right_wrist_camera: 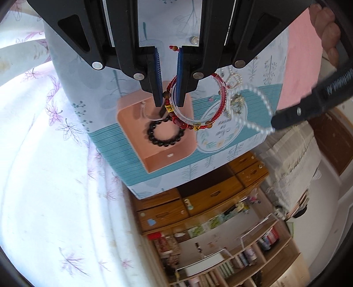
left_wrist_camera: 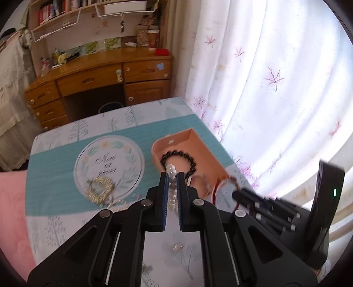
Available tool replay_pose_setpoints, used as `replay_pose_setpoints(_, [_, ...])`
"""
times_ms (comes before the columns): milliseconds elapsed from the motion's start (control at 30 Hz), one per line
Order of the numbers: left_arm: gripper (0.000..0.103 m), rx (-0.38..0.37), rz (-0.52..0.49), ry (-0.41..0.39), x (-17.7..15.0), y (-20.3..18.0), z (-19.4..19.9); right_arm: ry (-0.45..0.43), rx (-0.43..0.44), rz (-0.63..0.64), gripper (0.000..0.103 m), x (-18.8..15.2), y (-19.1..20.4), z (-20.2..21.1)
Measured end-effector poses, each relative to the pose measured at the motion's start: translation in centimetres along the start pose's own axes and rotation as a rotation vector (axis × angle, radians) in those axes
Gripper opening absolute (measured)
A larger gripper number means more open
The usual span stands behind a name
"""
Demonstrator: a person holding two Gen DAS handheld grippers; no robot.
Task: Organize jewelry
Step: 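Carry both bracelets over the pink box and open both tools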
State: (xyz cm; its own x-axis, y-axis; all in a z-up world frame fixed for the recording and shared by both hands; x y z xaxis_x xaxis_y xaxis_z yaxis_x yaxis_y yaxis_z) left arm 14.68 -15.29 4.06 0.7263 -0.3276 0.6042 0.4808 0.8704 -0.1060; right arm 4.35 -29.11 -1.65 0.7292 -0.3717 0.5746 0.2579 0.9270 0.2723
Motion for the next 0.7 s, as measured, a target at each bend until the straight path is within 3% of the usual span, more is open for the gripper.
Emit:
replay_pose_setpoints(200, [0.005,-0.017,0.021,-0.001,4.1,-1.7,-5.2,0.008,-0.033,-0.045,0.012,-0.2,-2.7,-0.2])
replay_pose_setpoints(400, [0.005,0.039,0.051,0.043,4.8,-2.5,-10.9,0.013,-0.082,-0.024,0.011,1.5,-3.6,-2.3])
replay_pose_setpoints(633, [0.006,0.132,-0.006,0.048,5.3,-3.5,-13.3,0.034,-0.138,0.009,0.011,5.0,-2.7,-7.1])
replay_pose_setpoints(700, [0.018,0.171,-0.016,0.066,5.7,-3.3,-13.5,0.043,-0.137,0.003,0.011,5.4,-2.4,-8.1])
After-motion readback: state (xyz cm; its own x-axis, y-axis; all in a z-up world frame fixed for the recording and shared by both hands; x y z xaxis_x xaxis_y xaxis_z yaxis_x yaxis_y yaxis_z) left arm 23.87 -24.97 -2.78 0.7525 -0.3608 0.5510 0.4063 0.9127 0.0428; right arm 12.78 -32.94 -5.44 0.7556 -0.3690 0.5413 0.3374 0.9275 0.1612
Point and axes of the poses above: each gripper's, at about its wrist camera, not at the fingertips, and z roughly against the way its jaws point, y to its left, x to its top, the point moved 2 cm from there along -z, roughly the way its jaws point, and after that the axes turned 4 degrees about y, right-handed, at the moved point
